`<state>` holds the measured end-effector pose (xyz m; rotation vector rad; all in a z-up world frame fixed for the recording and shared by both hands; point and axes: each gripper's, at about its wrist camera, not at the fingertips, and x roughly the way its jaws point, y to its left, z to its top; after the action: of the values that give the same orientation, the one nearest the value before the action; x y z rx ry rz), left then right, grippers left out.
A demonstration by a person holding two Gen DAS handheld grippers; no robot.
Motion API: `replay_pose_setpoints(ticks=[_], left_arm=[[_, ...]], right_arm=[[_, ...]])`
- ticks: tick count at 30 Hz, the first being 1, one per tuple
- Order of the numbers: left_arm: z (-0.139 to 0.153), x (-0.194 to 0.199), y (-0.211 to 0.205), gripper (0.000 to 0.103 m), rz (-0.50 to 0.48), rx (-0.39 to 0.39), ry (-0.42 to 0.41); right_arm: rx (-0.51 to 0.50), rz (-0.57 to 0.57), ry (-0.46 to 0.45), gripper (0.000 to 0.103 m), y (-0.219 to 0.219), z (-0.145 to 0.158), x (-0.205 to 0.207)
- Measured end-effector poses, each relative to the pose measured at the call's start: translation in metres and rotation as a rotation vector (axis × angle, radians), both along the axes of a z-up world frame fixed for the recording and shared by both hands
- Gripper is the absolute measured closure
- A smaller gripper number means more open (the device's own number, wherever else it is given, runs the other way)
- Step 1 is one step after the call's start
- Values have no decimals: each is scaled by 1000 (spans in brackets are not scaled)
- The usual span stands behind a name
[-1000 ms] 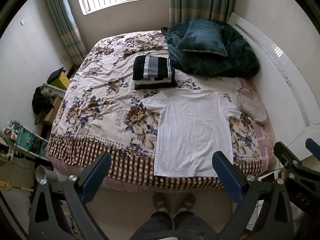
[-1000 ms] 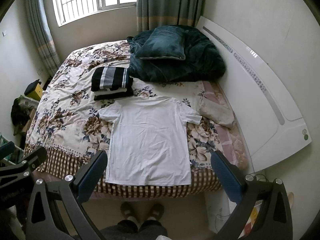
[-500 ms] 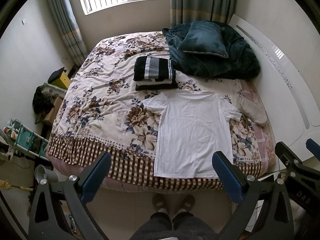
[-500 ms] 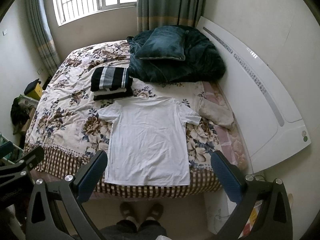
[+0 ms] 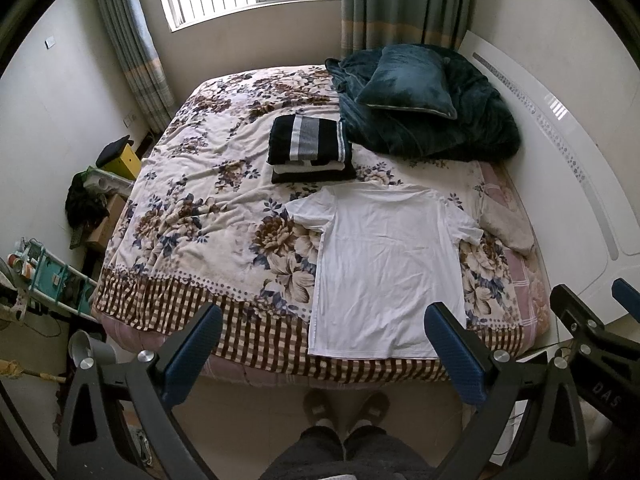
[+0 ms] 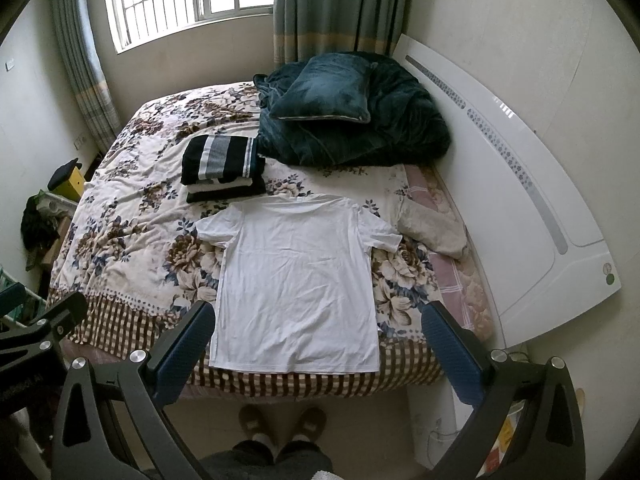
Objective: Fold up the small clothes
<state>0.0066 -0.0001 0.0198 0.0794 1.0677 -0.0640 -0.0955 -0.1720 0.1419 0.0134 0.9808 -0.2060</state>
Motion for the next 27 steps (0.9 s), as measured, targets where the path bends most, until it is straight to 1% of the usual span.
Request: replay_pose_setpoints(ticks=[22, 24, 27], left_arm=[[2, 1, -1, 0, -1, -3, -6], [3, 4, -1, 0, 0, 0, -8], [-1, 20, -2, 0, 3, 9, -24]], right_arm=[[2, 0, 1, 0, 1, 1, 1], [7, -4, 7, 0, 1, 2, 4], [14, -27, 16, 0, -3, -4, 16]])
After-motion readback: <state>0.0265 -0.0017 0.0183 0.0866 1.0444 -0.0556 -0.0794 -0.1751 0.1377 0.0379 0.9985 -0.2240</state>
